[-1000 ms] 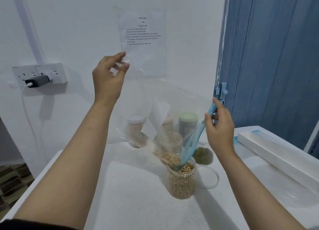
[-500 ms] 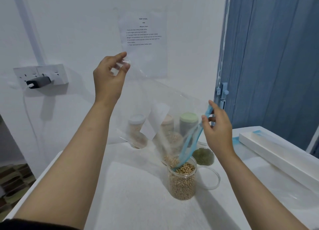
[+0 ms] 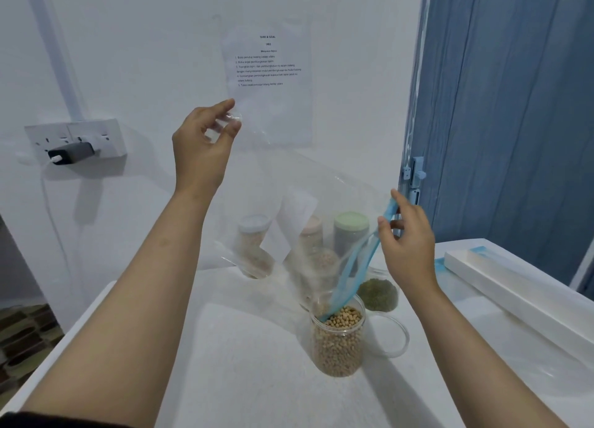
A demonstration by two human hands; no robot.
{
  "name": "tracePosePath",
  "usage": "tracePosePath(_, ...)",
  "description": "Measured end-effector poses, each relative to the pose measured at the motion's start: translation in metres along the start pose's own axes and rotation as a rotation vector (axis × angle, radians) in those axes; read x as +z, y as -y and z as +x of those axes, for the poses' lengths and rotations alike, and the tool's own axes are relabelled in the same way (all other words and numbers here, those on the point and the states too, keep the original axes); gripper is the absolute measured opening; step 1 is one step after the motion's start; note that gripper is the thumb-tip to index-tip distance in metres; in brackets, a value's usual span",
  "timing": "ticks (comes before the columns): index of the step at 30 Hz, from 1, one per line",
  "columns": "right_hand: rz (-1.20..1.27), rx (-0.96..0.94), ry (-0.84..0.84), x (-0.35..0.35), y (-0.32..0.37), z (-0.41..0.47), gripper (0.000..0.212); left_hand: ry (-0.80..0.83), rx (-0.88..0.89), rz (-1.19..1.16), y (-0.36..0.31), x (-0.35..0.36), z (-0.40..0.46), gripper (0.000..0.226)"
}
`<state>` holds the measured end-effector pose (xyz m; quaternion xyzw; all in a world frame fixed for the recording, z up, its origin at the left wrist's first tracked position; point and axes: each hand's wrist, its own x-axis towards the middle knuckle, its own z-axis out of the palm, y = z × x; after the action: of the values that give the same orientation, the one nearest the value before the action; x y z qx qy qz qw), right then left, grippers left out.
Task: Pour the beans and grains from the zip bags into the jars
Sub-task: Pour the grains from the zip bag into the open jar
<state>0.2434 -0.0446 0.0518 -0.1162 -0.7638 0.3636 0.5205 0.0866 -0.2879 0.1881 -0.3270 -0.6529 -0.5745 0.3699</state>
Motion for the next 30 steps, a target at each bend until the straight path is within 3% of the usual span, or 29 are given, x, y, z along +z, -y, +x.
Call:
tracePosePath(9,-0.061,0.018,0.110,-0.001,-0.006,-0.001,0.052,0.013,-0.009,0.004,0.000,0.005,-0.002,0.025)
tracePosePath(17,-0.311,-0.301,0.173,0.015,0.027,0.017,0.055,0.029,0.028,-0.017,-0.012,0.013,-0.003,0.025)
tracePosePath(24,-0.200,-0.487,0.326,0.036,0.059,0.044,0.057,0.055,0.037,-0.019,-0.019,0.013,-0.004,0.026)
tracePosePath(30,-0.143,-0.527,0.229,0.039,0.049,0.040,0.059,0.070,0.089,0.114,-0.008,0.006,-0.012,0.043)
